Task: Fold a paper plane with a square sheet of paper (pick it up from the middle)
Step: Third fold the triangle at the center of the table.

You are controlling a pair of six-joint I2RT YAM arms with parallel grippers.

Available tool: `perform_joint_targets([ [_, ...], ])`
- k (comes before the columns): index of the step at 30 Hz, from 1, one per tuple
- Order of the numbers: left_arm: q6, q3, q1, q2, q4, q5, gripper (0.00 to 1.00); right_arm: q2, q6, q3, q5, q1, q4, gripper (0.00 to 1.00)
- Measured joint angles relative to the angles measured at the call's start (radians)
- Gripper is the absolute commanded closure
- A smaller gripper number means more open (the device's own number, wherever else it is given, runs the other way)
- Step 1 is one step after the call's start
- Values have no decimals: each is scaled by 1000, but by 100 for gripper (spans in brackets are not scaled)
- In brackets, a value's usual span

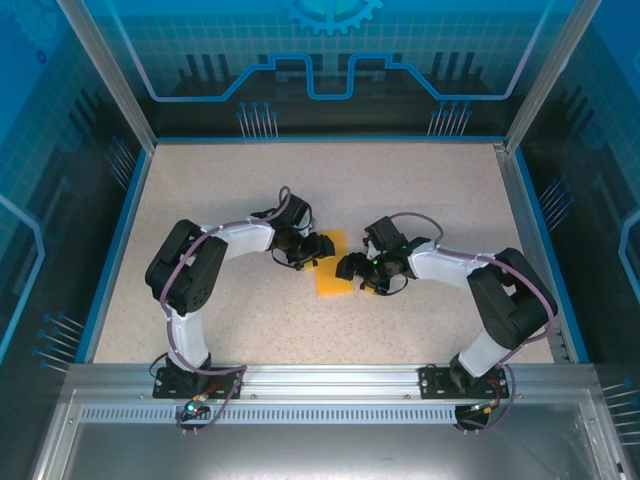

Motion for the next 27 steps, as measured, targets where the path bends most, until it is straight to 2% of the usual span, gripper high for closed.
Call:
perform_joint_targets([
  [12,0,0,0,0,0,0,40,45,10,21,-57,20,20,31],
  [20,0,0,0,0,0,0,40,36,72,-23,-80,20,127,46],
  [27,0,0,0,0,0,0,40,-28,105,-55,-64,18,139,63],
])
